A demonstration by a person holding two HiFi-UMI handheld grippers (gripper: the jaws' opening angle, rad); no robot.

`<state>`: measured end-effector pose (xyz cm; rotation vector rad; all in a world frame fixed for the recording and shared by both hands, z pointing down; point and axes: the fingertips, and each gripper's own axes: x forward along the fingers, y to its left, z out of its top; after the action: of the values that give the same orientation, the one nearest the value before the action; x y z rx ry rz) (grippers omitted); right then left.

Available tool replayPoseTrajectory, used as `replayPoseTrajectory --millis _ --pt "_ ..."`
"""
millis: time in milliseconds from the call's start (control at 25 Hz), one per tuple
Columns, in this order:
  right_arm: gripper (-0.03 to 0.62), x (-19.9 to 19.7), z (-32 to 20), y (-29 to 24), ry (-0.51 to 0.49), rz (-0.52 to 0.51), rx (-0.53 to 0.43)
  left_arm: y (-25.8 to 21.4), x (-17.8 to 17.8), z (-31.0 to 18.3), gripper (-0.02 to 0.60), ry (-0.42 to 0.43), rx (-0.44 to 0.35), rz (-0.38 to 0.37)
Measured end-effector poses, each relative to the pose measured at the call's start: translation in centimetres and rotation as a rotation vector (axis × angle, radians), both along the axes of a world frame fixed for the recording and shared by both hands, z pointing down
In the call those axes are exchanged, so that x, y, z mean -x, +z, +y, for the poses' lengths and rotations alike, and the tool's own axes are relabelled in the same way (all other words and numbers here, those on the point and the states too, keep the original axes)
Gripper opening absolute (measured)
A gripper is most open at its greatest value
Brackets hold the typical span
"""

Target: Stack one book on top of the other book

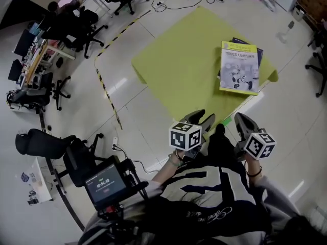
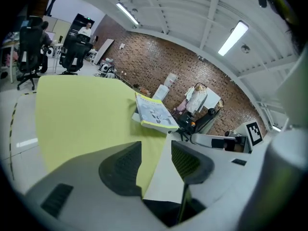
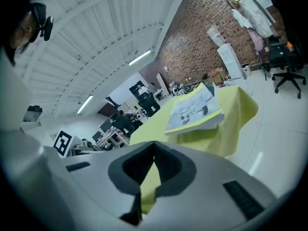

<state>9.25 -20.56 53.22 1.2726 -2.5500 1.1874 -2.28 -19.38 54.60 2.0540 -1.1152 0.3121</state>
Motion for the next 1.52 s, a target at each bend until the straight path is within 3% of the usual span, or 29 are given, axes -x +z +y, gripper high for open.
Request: replayPoseTrajectory --millis 240,360,480,1000,1520 --pt "-0.003 5.6 7.8 -1.3 0.009 -0.091 -0.007 -0.8 2.6 7.7 0.097 0.034 -0.023 -0.008" --pt "-0.003 7.2 11.7 -1.4 0.004 -0.106 0.005 -0.7 3.9 10.9 0.005 0.02 -0.024 -0.018" --pt "-0.003 7.4 14.8 -1.4 0.003 -0.07 0.023 -0.7 4.2 13.1 0.005 0.021 -0.016 -0.015" --pt "-0.003 4.1 21.0 -4.0 -0.006 -0.081 -0.022 -3.7 0.7 19.0 0.005 0.016 -0.075 -0.02" --pt "-0.003 -6.5 31.7 -4.0 -0.106 -0.067 -0.006 -3.9 -10.8 29.8 0.005 -0.088 -0.041 0.008"
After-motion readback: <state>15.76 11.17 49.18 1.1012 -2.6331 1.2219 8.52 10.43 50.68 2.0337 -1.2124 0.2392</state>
